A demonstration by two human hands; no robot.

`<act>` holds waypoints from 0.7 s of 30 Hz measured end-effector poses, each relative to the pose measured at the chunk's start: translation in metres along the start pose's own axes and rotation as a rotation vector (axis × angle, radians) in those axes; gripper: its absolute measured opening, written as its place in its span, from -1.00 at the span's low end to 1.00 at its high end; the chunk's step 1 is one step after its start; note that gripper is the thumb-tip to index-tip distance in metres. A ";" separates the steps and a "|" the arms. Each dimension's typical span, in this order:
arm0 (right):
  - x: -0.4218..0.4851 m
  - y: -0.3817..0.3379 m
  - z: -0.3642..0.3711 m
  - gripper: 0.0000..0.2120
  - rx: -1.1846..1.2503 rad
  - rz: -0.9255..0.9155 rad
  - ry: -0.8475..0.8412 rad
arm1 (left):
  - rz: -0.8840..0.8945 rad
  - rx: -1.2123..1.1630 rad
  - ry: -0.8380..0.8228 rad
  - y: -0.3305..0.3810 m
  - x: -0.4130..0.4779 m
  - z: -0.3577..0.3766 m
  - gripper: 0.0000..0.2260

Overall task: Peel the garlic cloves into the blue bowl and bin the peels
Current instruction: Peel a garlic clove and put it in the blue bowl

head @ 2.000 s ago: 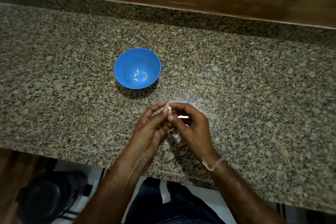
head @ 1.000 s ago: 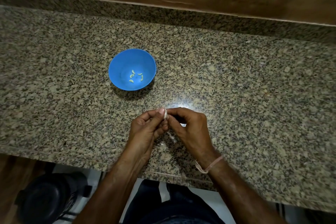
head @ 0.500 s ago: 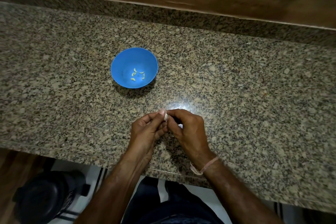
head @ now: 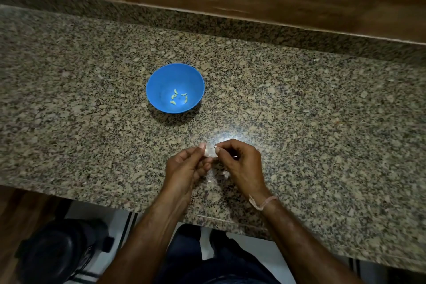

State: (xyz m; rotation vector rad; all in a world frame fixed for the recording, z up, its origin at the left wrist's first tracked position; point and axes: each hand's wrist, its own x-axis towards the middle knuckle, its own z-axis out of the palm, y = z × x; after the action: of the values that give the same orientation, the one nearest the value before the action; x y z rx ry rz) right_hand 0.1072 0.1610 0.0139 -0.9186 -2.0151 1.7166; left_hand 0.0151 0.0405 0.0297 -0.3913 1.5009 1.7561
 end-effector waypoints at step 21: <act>-0.011 0.029 0.029 -0.90 -0.702 -0.027 0.008 | 0.689 1.008 0.006 -0.032 0.033 -0.064 -0.76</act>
State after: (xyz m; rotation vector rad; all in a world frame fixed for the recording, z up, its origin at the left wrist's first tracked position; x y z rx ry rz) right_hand 0.1042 0.1341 -0.0185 -1.0735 -2.6572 0.9686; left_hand 0.0009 -0.0074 -0.0315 0.7022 2.4520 1.1728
